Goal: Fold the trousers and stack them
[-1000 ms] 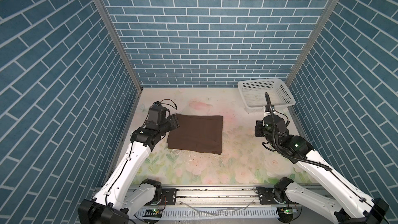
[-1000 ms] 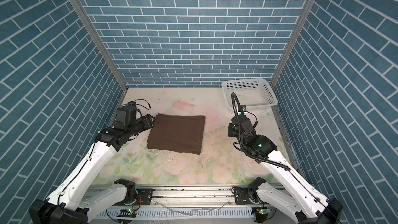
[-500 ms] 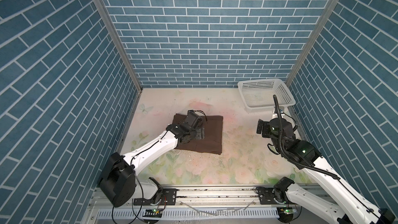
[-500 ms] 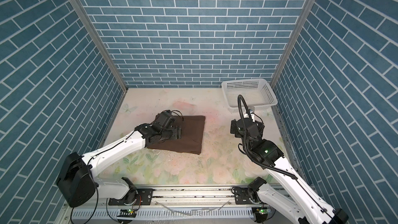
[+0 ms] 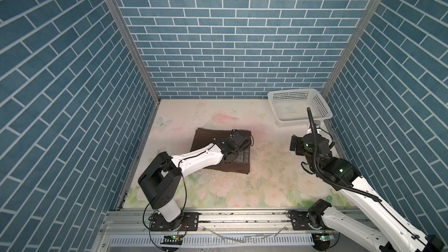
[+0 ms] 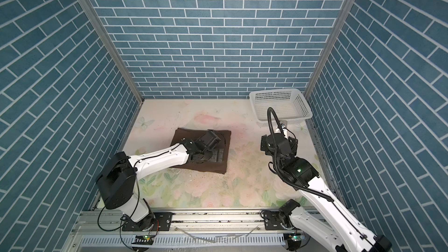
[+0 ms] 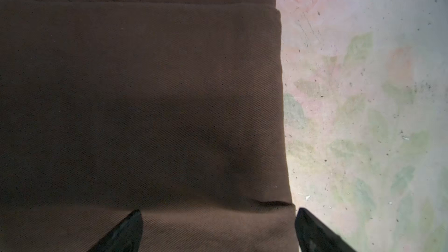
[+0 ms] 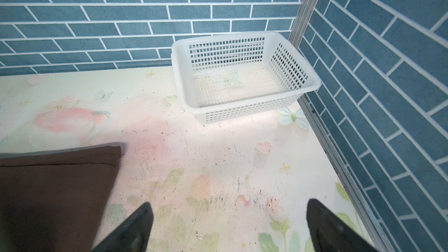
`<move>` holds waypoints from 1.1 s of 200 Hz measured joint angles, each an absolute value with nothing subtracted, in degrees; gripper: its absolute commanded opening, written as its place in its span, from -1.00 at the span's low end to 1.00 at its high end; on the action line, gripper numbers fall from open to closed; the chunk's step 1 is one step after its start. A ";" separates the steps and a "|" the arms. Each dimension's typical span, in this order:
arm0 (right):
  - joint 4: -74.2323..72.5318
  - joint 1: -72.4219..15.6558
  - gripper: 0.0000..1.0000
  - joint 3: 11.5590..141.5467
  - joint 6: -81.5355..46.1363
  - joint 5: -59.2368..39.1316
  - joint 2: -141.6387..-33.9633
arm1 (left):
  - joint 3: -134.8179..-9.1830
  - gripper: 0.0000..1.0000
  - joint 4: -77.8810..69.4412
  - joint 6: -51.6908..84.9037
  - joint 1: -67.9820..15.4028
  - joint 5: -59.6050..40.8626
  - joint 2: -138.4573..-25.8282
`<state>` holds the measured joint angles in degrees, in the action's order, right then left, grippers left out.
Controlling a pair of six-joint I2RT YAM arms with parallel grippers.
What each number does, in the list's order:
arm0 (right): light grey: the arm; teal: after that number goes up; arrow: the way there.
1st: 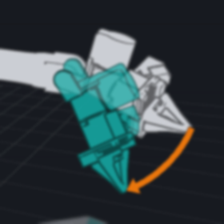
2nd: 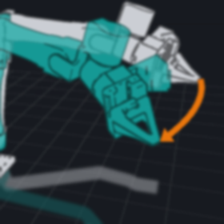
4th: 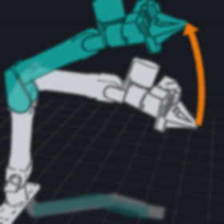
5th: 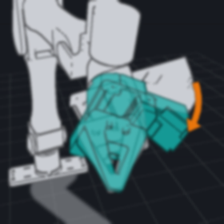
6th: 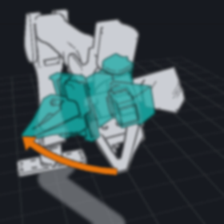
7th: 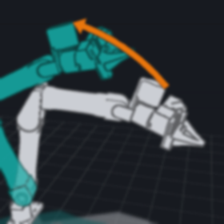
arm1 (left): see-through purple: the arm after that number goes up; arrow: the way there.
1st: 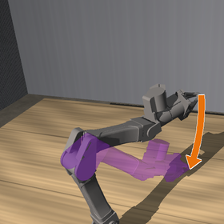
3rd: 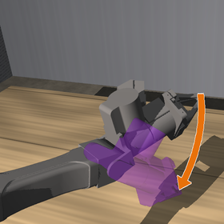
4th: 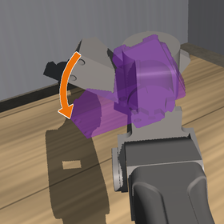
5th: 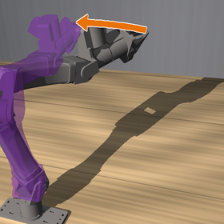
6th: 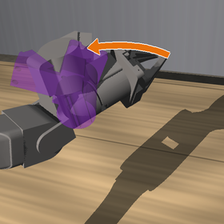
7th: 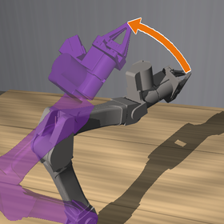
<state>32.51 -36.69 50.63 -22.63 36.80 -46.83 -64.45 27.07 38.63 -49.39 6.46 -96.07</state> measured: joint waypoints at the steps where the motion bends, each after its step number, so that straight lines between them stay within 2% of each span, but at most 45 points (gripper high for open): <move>1: 32.51 -36.69 0.95 50.63 -22.63 36.80 -46.85 | -64.49 0.99 27.05 38.63 -49.41 6.44 -96.23; 108: 31.70 -36.21 0.93 50.61 -22.63 36.40 -49.41 | -66.04 0.97 26.35 39.51 -48.95 4.86 -103.68; 220: 31.73 -35.81 0.92 50.61 -22.70 35.92 -49.71 | -64.99 0.96 21.50 40.07 -37.91 -0.16 -103.94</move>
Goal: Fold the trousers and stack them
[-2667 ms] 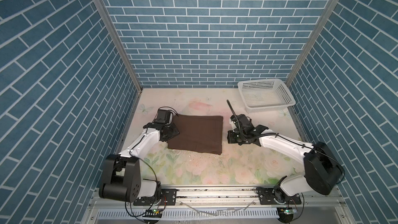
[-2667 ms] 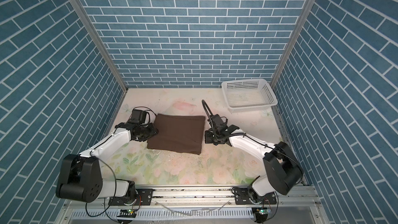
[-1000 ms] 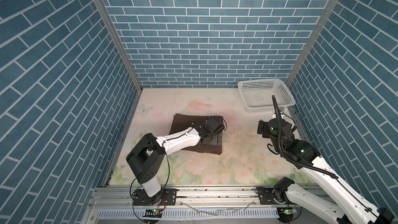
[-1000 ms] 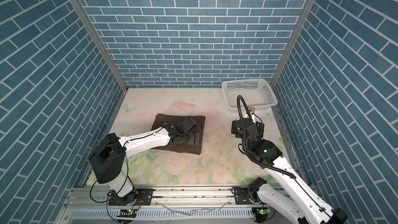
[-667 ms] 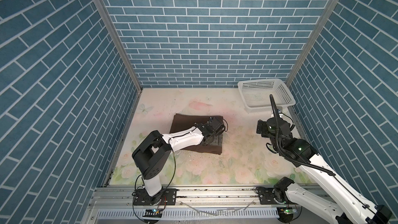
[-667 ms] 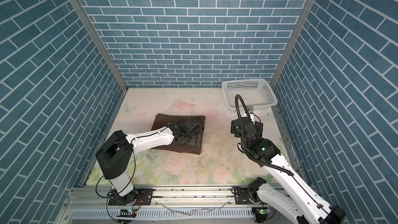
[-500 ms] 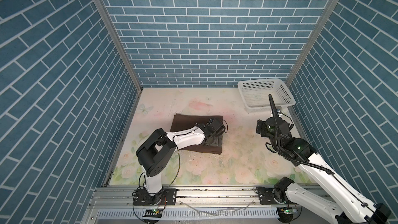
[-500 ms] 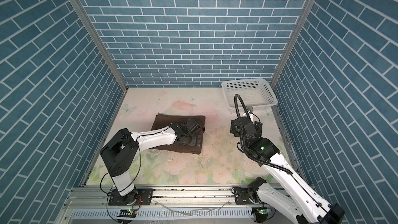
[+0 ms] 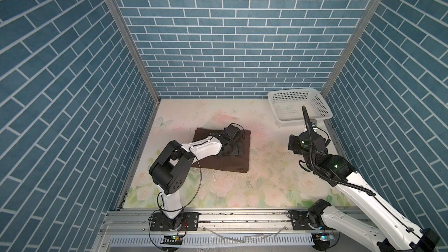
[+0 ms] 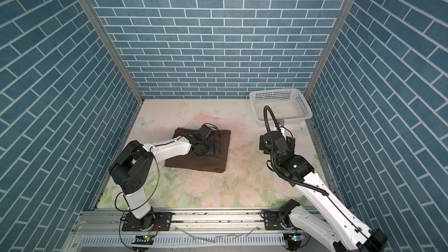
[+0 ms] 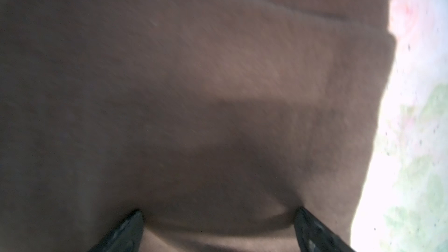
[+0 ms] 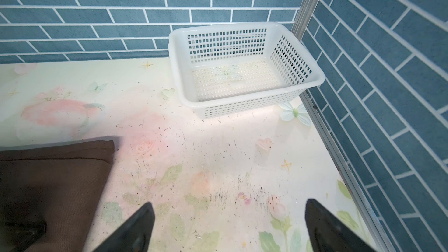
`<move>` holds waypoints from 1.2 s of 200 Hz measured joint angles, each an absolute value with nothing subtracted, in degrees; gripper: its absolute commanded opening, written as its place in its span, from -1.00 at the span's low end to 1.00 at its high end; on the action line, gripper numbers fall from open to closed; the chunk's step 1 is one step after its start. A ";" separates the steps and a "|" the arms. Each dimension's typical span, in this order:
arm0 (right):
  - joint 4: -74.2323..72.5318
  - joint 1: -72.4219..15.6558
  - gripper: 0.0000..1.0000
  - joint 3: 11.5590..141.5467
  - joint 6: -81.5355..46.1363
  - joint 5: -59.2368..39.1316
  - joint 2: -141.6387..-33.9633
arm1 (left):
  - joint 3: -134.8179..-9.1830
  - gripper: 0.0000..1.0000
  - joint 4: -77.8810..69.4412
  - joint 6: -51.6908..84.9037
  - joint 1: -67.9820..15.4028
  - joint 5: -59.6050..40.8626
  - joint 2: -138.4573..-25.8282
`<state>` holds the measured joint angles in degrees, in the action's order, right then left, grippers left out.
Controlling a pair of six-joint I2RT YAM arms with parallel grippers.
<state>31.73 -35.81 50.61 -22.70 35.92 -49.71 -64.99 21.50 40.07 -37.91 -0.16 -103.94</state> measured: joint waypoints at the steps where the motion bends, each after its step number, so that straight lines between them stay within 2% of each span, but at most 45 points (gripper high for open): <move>1: 31.73 -35.81 0.92 50.61 -22.70 35.92 -49.71 | -64.99 0.96 21.50 40.07 -37.85 -0.16 -103.94; 92: 31.97 -35.59 0.92 50.54 -22.70 35.64 -49.65 | -62.33 0.97 21.26 40.03 -29.82 0.71 -101.75; 129: 31.99 -35.55 0.93 49.91 -22.72 35.51 -49.52 | -60.86 0.96 23.53 39.83 -28.99 2.15 -98.87; 194: 31.97 -35.48 0.92 49.74 -23.35 34.85 -49.63 | -60.80 0.85 27.46 36.49 -32.58 6.52 -88.71; 240: 31.94 -35.44 0.93 49.74 -23.73 34.35 -49.91 | -60.77 0.79 29.65 33.34 -41.95 7.77 -86.94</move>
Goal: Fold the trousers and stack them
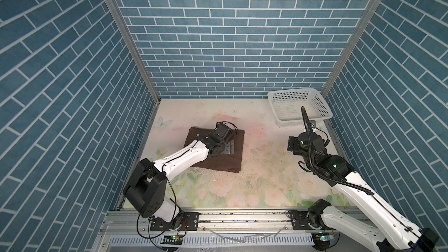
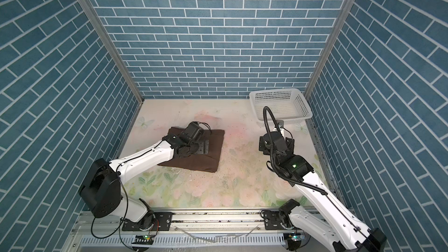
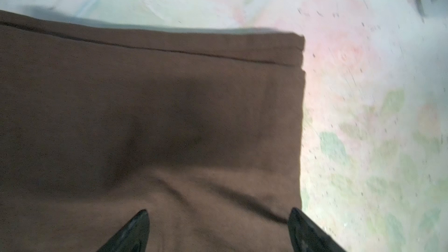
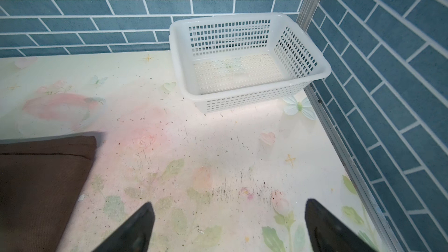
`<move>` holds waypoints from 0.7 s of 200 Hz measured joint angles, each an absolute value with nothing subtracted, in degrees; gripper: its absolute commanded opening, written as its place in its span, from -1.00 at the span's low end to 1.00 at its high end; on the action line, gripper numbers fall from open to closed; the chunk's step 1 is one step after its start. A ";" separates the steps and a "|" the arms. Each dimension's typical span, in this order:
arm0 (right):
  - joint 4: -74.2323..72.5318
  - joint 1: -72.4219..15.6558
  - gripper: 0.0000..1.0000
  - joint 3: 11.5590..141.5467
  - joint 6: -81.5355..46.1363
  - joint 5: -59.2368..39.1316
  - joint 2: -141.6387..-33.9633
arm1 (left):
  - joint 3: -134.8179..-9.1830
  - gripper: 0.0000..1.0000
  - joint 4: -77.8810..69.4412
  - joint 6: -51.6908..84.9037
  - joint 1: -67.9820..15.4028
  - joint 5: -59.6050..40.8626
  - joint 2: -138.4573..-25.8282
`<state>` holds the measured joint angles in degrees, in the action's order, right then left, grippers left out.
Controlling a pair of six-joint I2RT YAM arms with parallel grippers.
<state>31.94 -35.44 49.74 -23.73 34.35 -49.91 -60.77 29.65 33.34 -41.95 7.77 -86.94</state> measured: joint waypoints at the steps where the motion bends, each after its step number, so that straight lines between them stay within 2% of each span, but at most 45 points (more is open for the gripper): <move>1: 31.97 -35.44 0.93 49.74 -23.73 34.33 -49.91 | -60.77 0.79 29.71 33.30 -42.11 7.75 -86.94; 40: 31.92 -35.29 0.93 49.74 -23.73 34.17 -50.28 | -60.10 0.80 30.37 31.44 -48.40 5.69 -87.07; 95: 31.83 -35.29 0.93 49.74 -23.73 33.17 -51.11 | -60.10 0.79 31.00 30.22 -50.94 2.48 -92.64; 140: 31.90 -35.20 0.93 49.67 -23.73 33.19 -51.11 | -60.23 0.49 29.63 30.09 -51.96 0.82 -98.78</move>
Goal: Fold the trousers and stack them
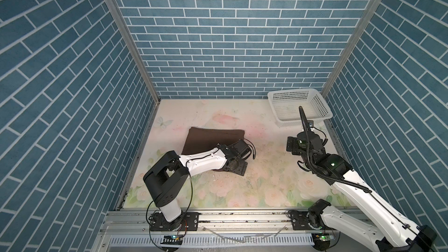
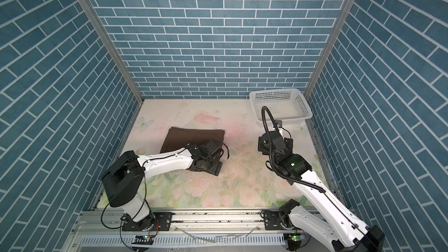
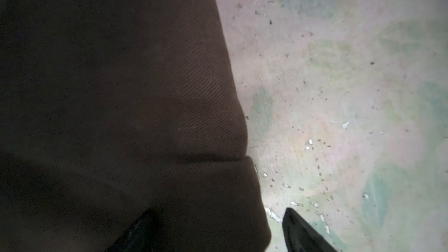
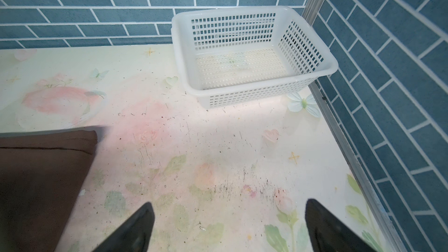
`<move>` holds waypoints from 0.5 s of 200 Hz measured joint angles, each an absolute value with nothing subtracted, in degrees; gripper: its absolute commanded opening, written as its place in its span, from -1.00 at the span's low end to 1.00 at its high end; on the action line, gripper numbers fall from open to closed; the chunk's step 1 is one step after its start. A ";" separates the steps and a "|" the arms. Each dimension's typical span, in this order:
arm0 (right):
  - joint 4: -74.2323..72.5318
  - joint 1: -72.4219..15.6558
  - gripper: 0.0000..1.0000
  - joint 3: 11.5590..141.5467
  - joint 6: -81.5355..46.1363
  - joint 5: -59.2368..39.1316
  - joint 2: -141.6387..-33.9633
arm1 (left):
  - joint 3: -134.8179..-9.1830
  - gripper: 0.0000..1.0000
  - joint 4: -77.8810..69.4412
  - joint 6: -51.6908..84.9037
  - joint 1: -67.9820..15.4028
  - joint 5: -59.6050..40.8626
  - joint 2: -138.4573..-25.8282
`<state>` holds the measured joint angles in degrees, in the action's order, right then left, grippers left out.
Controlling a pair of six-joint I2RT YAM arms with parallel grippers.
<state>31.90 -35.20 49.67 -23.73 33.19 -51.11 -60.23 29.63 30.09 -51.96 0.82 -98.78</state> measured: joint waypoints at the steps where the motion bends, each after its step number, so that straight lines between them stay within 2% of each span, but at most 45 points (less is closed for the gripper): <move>1: 31.90 -35.20 0.93 49.67 -23.73 33.19 -51.11 | -60.25 0.48 29.61 30.02 -51.96 0.80 -98.87; 24: 31.94 -35.18 0.93 49.67 -23.73 33.21 -51.11 | -61.95 0.28 29.67 29.91 -51.88 1.67 -101.19; 100: 32.01 -34.83 0.94 49.63 -23.73 33.41 -50.96 | -64.01 0.26 30.15 29.65 -50.50 3.16 -103.63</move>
